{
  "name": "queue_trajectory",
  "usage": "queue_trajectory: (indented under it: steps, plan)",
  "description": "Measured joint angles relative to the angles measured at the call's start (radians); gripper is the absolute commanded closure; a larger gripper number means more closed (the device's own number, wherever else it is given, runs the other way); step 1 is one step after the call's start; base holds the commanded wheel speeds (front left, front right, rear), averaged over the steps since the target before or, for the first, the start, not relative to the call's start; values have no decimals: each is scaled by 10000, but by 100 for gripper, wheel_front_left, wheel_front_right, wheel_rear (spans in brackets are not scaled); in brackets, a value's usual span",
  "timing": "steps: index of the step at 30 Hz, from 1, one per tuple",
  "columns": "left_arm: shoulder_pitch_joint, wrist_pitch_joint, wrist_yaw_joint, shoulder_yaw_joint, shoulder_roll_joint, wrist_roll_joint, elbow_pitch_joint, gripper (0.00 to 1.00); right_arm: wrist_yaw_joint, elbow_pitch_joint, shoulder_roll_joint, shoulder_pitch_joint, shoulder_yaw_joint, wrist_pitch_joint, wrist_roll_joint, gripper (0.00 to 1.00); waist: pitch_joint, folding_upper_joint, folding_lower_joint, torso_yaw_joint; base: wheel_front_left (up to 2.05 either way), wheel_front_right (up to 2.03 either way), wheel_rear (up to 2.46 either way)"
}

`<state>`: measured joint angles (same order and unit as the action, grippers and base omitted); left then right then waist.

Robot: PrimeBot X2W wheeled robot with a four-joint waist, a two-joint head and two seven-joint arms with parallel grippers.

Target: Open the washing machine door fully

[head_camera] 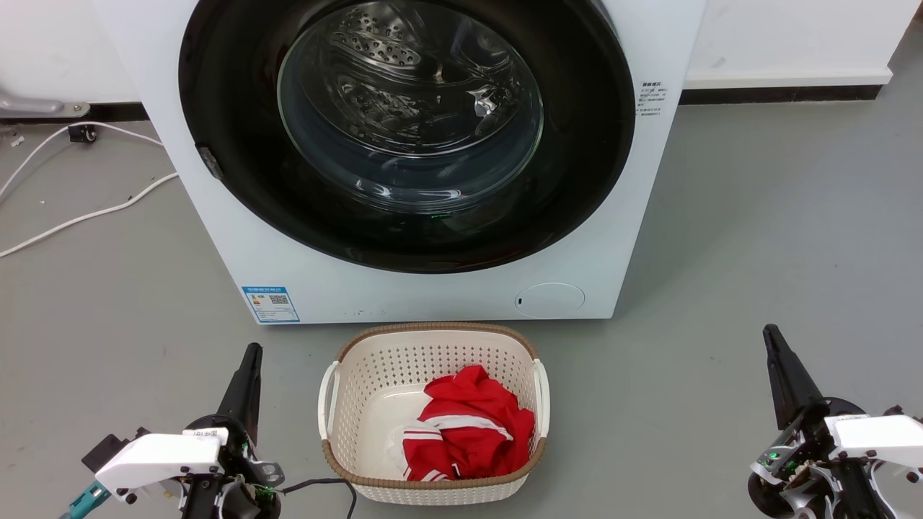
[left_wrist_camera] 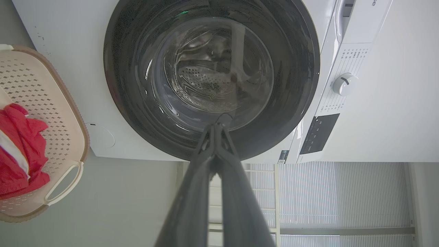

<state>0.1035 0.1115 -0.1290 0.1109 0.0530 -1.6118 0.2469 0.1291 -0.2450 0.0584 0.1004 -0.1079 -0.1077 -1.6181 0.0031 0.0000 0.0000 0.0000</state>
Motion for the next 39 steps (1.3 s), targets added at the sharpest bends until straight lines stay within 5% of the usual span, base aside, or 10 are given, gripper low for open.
queue_trajectory:
  steps: [13, 14, 28, 39]
  plan:
    - [1, 2, 0, 6, -4, 0, 0, 100, 0, -2, -10, 4, -13, -19, 2, 100, 0, 0, 0, 0, 0, 0, 0]
    - [-14, 0, 0, 0, -6, -2, 40, 0, 0, -31, -12, -19, -12, -19, -2, 0, 0, 0, 0, 0, 0, 0, 0]
    - [-295, -545, 13, -449, -52, 564, -59, 0, -2, 161, -59, -407, 337, 529, 407, 0, -4, 0, 0, -3, 0, 0, 0]
    - [-278, -1024, 13, -456, -50, 2675, -696, 0, -2, 673, -63, -443, 512, 1003, 2585, 0, 7, 0, 0, -14, 0, 0, 0]
